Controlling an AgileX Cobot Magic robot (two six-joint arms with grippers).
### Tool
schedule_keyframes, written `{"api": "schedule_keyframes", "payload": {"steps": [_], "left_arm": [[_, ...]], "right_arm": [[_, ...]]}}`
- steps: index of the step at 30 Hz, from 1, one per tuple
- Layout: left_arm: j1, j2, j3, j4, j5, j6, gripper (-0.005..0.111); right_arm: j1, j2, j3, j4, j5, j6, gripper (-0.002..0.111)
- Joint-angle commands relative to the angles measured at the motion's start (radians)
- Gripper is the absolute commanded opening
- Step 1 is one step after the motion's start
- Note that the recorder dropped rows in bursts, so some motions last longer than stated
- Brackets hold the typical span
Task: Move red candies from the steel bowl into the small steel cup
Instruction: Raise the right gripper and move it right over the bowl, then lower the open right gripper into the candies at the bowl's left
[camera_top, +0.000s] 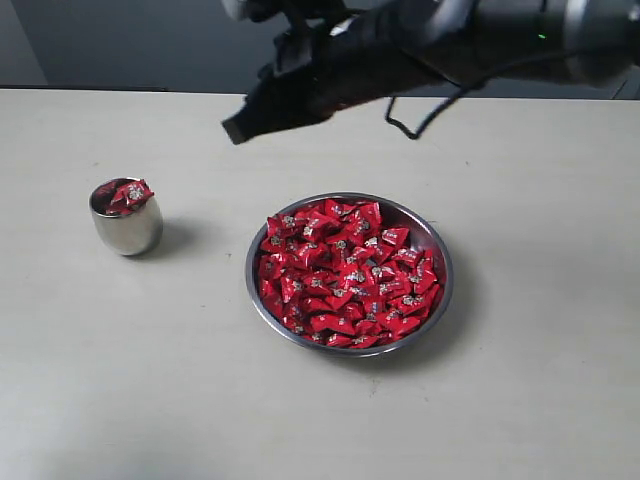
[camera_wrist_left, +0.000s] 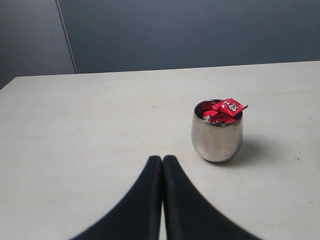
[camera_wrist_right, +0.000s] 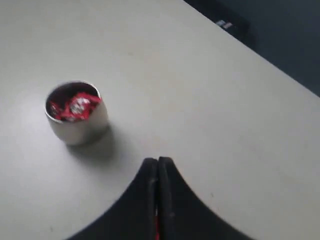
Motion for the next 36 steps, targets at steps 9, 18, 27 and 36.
{"api": "schedule_keyframes", "payload": {"steps": [9, 18, 27, 36], "left_arm": [[0.001, -0.004, 0.004, -0.002, -0.002, -0.001, 0.0], [0.001, -0.004, 0.004, -0.002, -0.002, -0.001, 0.0], [0.001, -0.004, 0.004, -0.002, -0.002, -0.001, 0.0], [0.001, -0.004, 0.004, -0.002, -0.002, -0.001, 0.0]], "right_arm": [[-0.179, -0.327, 0.507, 0.045, -0.186, -0.049, -0.001], [-0.219, -0.304, 0.581, 0.053, -0.25, -0.049, -0.001], [-0.219, -0.098, 0.447, 0.051, -0.186, -0.079, -0.001], [-0.217, 0.061, 0.236, 0.136, 0.018, -0.097, -0.001]]}}
